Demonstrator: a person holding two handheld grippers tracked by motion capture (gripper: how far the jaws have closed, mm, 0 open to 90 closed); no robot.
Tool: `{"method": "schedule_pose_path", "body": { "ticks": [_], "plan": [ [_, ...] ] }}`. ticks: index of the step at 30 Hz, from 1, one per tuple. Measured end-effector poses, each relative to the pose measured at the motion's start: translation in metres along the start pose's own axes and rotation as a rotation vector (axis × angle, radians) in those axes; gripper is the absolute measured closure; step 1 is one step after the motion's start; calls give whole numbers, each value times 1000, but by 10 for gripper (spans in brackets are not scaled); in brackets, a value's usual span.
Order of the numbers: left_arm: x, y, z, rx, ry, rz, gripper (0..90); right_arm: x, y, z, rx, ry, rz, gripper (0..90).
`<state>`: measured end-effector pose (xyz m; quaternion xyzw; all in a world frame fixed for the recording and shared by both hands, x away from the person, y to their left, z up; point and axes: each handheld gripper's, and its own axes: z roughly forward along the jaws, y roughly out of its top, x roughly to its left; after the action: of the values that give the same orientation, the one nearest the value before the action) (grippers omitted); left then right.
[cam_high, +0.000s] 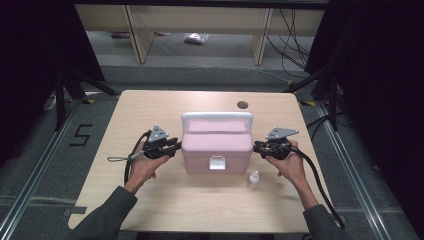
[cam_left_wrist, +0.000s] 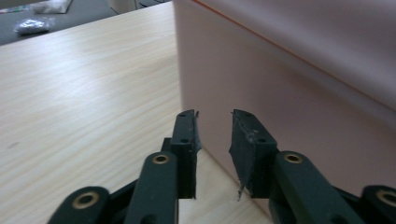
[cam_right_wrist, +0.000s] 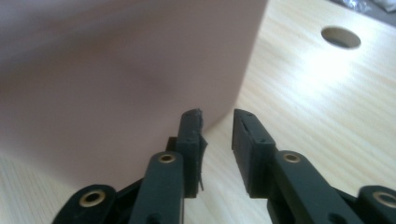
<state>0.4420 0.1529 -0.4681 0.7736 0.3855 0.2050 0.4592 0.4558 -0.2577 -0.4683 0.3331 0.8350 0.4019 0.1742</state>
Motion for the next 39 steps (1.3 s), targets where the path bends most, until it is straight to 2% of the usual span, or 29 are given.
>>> {"method": "schedule_pose_path", "body": {
  "ticks": [4, 6, 7, 9, 10, 11, 12, 14, 15, 16, 18, 21, 23, 24, 25, 26, 27, 28, 29, 31, 32, 33, 34, 35, 36, 39],
  "plan": [
    [6, 2, -4, 30, -2, -3, 643, -5, -9, -6, 25, -12, 24, 664],
    [10, 2, -7, 35, -8, 3, 637, -6, -11, -5, 20, -11, 7, 652],
    [11, 3, -8, 32, -11, -14, 623, -5, -12, -7, 33, -13, 36, 631],
    [15, 5, -12, 46, -4, 1, 592, -6, -15, -7, 38, -24, 27, 582],
    [16, 7, -15, 28, 1, -21, 584, -6, -16, -8, 47, -32, 35, 576],
    [16, 7, -15, 28, 1, -21, 574, -6, -16, -8, 47, -32, 35, 576],
    [19, 9, -17, 39, -14, -13, 555, -7, -17, -7, 46, -29, 16, 559],
    [20, 10, -19, 50, -17, -8, 533, -5, -18, -7, 52, -29, 26, 552],
    [23, 12, -22, 65, -23, 13, 533, -5, -18, -6, 54, -31, 27, 547],
    [23, 14, -22, 48, -23, -10, 511, -5, -19, -7, 50, -37, 20, 546],
    [25, 16, -25, 60, -28, 0, 480, -5, -19, -7, 49, -38, 28, 540],
    [27, 21, -29, 47, -27, -15, 454, -7, -19, -8, 54, -32, 17, 521],
    [29, 24, -32, 40, -30, -18, 419, -7, -21, -9, 51, -49, 18, 515],
    [31, 27, -36, 54, -31, 3, 404, -6, -22, -10, 60, -47, 42, 510],
    [33, 30, -38, 65, -37, 17, 402, -8, -23, -10, 49, -52, 21, 508],
    [32, 31, -38, 54, -34, 2, 394, -7, -23, -10, 48, -52, 33, 506],
    [34, 34, -41, 70, -38, 26, 378, -8, -23, -11, 51, -43, 23, 504],
    [34, 36, -42, 63, -42, 23, 372, -7, -24, -11, 52, -45, 37, 502],
    [34, 39, -43, 61, -49, 22, 368, -8, -25, -11, 47, -41, 27, 502],
    [35, 46, -48, 75, -61, 50, 361, -8, -25, -12, 52, -56, 28, 502],
    [34, 49, -50, 72, -60, 48, 357, -9, -26, -12, 52, -56, 15, 502],
    [34, 49, -50, 72, -60, 48, 355, -9, -26, -12, 56, -56, 18, 502],
    [34, 56, -54, 79, -66, 68, 354, -7, -26, -12, 66, -50, 47, 502],
    [34, 56, -54, 79, -66, 68, 354, -7, -26, -12, 66, -50, 47, 502],
    [32, 62, -57, 87, -65, 83, 354, -8, -26, -11, 57, -51, 20, 502],
    [31, 68, -59, 92, -73, 94, 358, -8, -27, -11, 57, -48, 23, 502]
  ]
}}
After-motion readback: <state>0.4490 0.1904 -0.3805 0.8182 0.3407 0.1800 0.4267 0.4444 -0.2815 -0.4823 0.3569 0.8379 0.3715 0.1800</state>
